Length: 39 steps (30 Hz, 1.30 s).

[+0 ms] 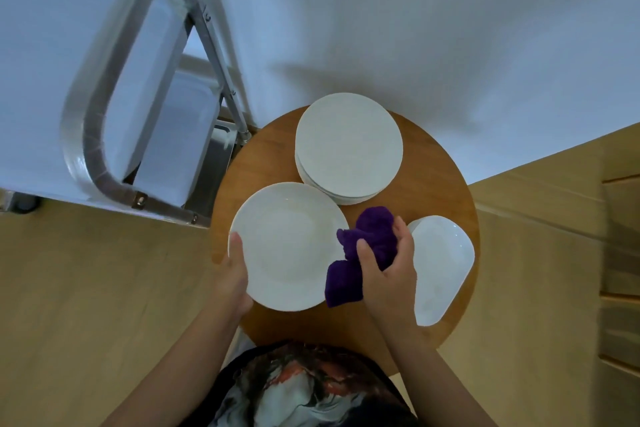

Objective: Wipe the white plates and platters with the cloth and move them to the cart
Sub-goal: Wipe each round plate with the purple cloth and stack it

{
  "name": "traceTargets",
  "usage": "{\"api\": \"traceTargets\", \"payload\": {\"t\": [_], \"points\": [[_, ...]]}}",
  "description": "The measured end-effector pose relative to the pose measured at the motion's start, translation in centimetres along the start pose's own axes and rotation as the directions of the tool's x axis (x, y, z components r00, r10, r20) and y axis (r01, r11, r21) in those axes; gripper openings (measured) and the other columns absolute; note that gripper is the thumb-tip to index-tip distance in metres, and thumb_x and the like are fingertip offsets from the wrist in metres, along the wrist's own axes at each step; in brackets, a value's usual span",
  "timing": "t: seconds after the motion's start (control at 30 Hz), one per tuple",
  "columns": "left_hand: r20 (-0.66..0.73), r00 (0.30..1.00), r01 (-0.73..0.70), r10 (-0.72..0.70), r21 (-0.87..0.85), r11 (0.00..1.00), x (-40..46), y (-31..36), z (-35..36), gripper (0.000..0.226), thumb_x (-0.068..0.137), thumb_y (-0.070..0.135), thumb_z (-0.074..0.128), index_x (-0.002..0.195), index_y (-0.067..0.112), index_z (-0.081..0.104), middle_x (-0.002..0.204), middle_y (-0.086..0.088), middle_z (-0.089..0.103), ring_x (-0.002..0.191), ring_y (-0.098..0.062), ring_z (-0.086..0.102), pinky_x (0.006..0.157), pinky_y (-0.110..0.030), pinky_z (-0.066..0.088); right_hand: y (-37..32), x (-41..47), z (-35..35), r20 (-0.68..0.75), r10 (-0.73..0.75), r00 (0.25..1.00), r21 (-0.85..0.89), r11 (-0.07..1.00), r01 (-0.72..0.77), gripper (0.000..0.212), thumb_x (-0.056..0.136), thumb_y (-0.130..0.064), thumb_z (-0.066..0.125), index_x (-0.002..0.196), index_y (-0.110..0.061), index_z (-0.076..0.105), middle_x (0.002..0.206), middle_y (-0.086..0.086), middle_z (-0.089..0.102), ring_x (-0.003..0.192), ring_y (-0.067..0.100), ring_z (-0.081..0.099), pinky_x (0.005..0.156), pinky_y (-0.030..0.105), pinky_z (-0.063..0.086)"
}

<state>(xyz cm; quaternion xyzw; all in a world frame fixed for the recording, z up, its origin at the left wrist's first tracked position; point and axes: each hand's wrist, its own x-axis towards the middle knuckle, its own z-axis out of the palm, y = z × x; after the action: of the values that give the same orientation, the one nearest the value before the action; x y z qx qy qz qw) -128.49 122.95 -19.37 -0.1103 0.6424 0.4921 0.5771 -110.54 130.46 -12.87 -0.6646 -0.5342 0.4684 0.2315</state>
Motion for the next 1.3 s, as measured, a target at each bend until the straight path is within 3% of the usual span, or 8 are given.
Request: {"api": "traceTargets", "payload": {"t": [0.27,0.47,0.6,0.8,0.87,0.97,1.07,1.3], "points": [[0.052,0.989,-0.132,0.135,-0.069,0.989,-5.6,3.3,2.6,0.068,0.082,0.073,0.029,0.129,0.029,0.051,0.114,-0.006,0.068,0.101,-0.03,0.066,0.083,-0.05,0.055,-4.5,0.0,1.1,0.151,-0.275,0.95,-0.182,0.936,0.3,0.064,0.096,-0.034,0.049,0.148,-0.023,0.015,0.15,-0.005,0.03,0.133,0.012,0.033,0.1,0.018,0.03],[0.056,0.982,-0.169,0.179,-0.154,0.974,-9.4,5.2,5.4,0.076,0.068,0.071,0.038,0.128,0.026,0.052,0.115,-0.005,0.067,0.104,-0.029,0.064,0.09,-0.048,0.052,-6.9,0.6,0.9,0.036,-0.452,0.891,-0.58,0.717,0.387,0.073,0.095,-0.045,0.043,0.15,-0.014,0.008,0.158,0.008,0.008,0.141,0.032,0.019,0.115,0.041,0.011],[0.058,0.966,-0.243,0.25,-0.112,0.964,-11.0,5.9,7.6,0.072,0.069,0.072,0.037,0.123,0.029,0.056,0.107,-0.005,0.07,0.1,-0.027,0.066,0.091,-0.05,0.052,-10.6,1.4,1.8,0.008,-0.543,0.84,-0.482,0.734,0.479,0.076,0.094,-0.043,0.047,0.15,-0.013,0.006,0.158,0.01,0.004,0.142,0.033,0.014,0.114,0.037,0.004],[0.044,0.92,-0.376,0.389,-0.177,0.91,-11.9,7.6,8.1,0.044,0.087,0.065,0.039,0.092,0.035,0.07,0.097,0.001,0.074,0.09,-0.017,0.07,0.076,-0.038,0.057,-13.9,-0.4,2.2,0.356,-0.673,0.648,-0.274,0.588,0.761,0.066,0.095,-0.039,0.046,0.149,-0.016,0.016,0.157,0.007,0.013,0.141,0.022,0.021,0.115,0.033,0.004],[0.01,0.905,-0.417,0.425,-0.181,0.891,-11.9,8.3,7.9,0.047,0.09,0.064,0.037,0.104,0.031,0.069,0.101,0.002,0.074,0.098,-0.016,0.068,0.083,-0.036,0.054,-13.8,-1.6,1.8,0.454,-0.675,0.582,-0.161,0.58,0.799,0.058,0.096,-0.032,0.046,0.147,-0.016,0.025,0.155,0.004,0.022,0.141,0.017,0.022,0.116,0.032,0.005],[-0.013,0.919,-0.389,0.394,-0.198,0.9,-12.4,8.9,7.3,0.059,0.081,0.07,0.043,0.108,0.023,0.066,0.096,-0.003,0.074,0.091,-0.019,0.071,0.071,-0.033,0.057,-13.2,-2.4,0.2,0.567,-0.648,0.509,-0.045,0.592,0.805,0.052,0.093,-0.023,0.05,0.143,-0.019,0.036,0.151,-0.001,0.033,0.136,0.012,0.029,0.116,0.032,0.013],[-0.013,0.944,-0.325,0.329,-0.188,0.927,-12.9,9.6,7.4,0.071,0.067,0.077,0.048,0.103,0.018,0.065,0.096,-0.01,0.073,0.09,-0.028,0.069,0.076,-0.044,0.058,-12.1,-2.2,-1.9,0.651,-0.614,0.446,-0.011,0.58,0.815,0.052,0.087,-0.019,0.055,0.138,-0.021,0.045,0.147,-0.005,0.04,0.132,0.009,0.035,0.113,0.028,0.021],[-0.02,0.913,-0.408,0.408,-0.072,0.91,-13.5,11.2,7.7,0.069,0.062,0.081,0.046,0.096,0.022,0.061,0.075,0.003,0.073,0.08,-0.021,0.068,0.052,-0.028,0.055,-9.6,0.2,-7.2,0.618,-0.598,0.51,-0.196,0.512,0.837,0.055,0.083,-0.019,0.063,0.135,-0.027,0.048,0.139,-0.024,0.031,0.129,0.001,0.035,0.106,0.023,0.031]]}}
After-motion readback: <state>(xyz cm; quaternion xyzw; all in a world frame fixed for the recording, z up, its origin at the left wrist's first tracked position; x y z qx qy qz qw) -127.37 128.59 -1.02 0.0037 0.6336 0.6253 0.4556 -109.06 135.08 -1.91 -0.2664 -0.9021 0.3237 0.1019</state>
